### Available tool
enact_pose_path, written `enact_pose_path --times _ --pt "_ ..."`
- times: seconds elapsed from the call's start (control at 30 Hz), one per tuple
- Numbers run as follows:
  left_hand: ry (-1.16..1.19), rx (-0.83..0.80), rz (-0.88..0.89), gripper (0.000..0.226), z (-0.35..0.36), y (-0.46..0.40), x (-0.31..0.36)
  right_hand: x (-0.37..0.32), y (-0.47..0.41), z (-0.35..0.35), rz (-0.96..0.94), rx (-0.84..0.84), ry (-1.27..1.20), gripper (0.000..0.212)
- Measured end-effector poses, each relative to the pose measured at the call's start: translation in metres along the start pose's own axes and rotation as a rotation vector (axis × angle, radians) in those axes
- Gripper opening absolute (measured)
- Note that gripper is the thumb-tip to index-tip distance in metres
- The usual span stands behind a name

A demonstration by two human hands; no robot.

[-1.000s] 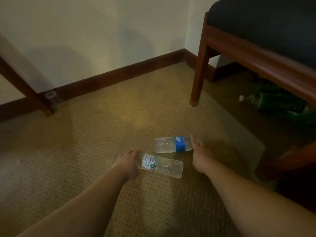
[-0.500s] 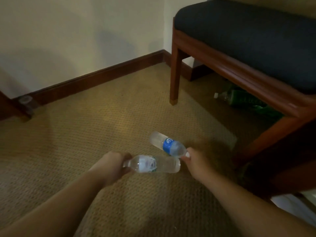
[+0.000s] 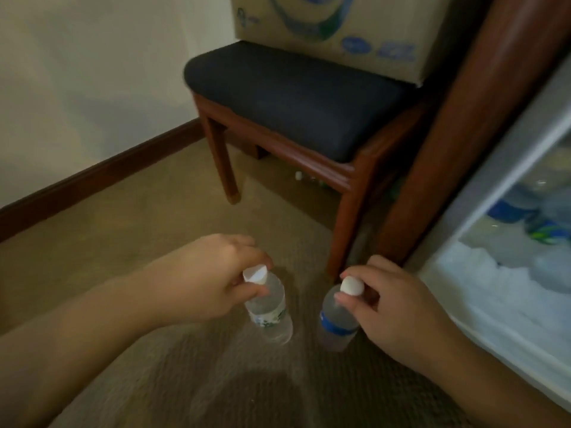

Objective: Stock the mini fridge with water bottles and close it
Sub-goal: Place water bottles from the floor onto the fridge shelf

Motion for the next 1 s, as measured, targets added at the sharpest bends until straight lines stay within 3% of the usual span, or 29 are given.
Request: enact_pose_path --times 0.27,0.53,0.63,0.9,1.0 --pt "0.163 0.201 0.270 0.014 -0.074 -0.027 0.114 0.000 0.088 -0.107 0.025 0.241 -0.045 0.016" --pt "0.405 0.284 0.293 0.042 -0.069 -0.052 0.160 0.033 0.147 -0.162 0.137 0.420 0.009 0.012" --pt "0.360 0.252 0.337 0.030 -0.074 -0.059 0.182 0.051 0.173 -0.179 0.233 0.516 0.024 0.014" --pt "0.206 0.285 0.513 0.038 -0.107 -0.071 0.247 0.108 0.235 -0.228 0.527 0.771 0.063 0.005" --pt "0.247 0.311 0.500 0.037 -0.110 -0.082 0.262 0.134 0.246 -0.240 0.633 0.820 0.093 0.014"
Point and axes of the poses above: each hand's wrist, its own y-axis away from the middle knuckle, its own z-axis out of the palm, x = y × z, the point moved 8 cm from there along -y, towards the middle knuckle, and after that the axes turned 2 degrees about -x, right-handed, at the moved point
